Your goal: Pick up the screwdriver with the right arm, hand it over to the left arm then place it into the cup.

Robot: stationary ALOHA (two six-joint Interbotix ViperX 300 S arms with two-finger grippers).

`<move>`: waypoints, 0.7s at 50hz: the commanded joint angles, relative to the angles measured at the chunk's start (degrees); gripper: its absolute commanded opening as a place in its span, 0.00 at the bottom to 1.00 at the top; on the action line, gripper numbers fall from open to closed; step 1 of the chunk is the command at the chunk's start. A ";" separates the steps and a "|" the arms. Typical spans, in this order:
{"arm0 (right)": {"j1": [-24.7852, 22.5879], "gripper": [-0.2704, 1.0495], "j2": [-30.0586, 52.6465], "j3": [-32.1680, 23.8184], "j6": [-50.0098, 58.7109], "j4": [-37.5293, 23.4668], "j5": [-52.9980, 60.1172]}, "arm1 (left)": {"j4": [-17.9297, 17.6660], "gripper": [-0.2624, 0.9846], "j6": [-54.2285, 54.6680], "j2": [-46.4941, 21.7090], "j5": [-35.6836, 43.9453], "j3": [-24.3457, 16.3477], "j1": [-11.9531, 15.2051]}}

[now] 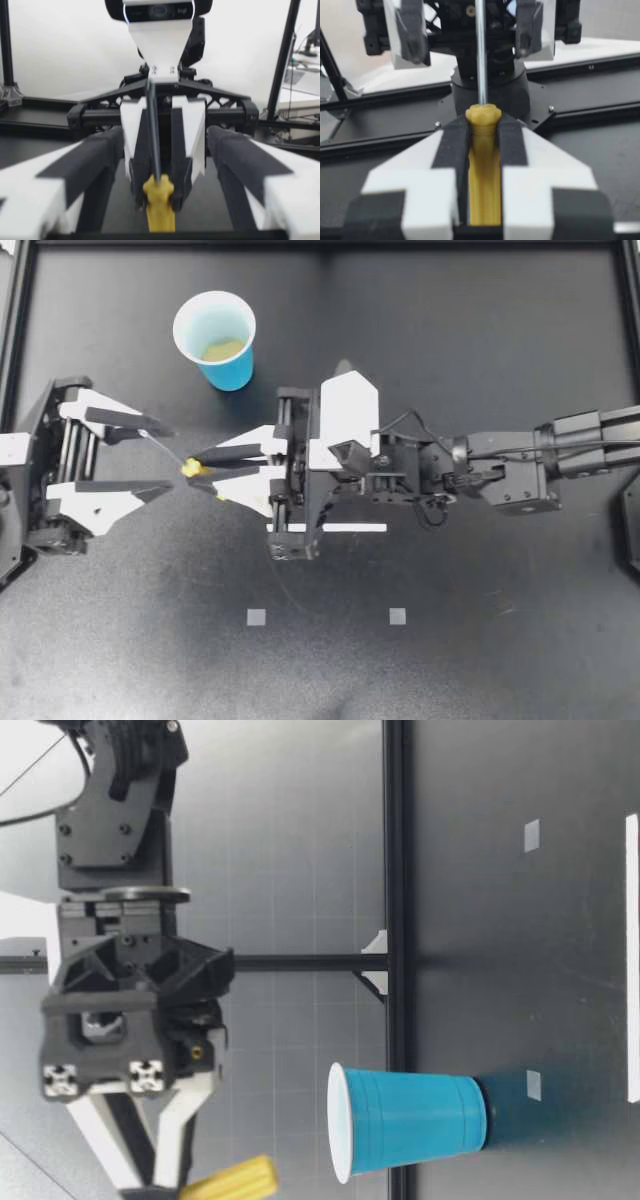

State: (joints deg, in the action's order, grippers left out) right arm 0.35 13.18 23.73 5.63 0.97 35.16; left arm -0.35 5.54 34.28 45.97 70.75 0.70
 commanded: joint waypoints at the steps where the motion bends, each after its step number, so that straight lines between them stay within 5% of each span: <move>1: 0.62 0.20 -1.14 -1.49 -0.09 0.09 0.09 | 0.00 0.69 0.09 -0.44 1.05 -1.58 0.09; 17: 0.62 0.21 -1.49 -1.23 -0.09 0.09 0.09 | 0.00 0.26 0.18 -0.97 1.14 -1.58 0.09; 27: 0.97 0.25 -1.67 -1.05 0.26 0.18 0.09 | 0.00 0.23 0.18 -0.97 1.14 -1.49 0.09; 35: 0.97 0.43 -1.76 -1.05 0.35 0.18 0.00 | 0.00 0.23 0.18 -0.97 1.14 -1.49 0.09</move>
State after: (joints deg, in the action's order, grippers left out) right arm 0.53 13.18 23.73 5.80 0.88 34.98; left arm -0.53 5.63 33.13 46.58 70.40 1.05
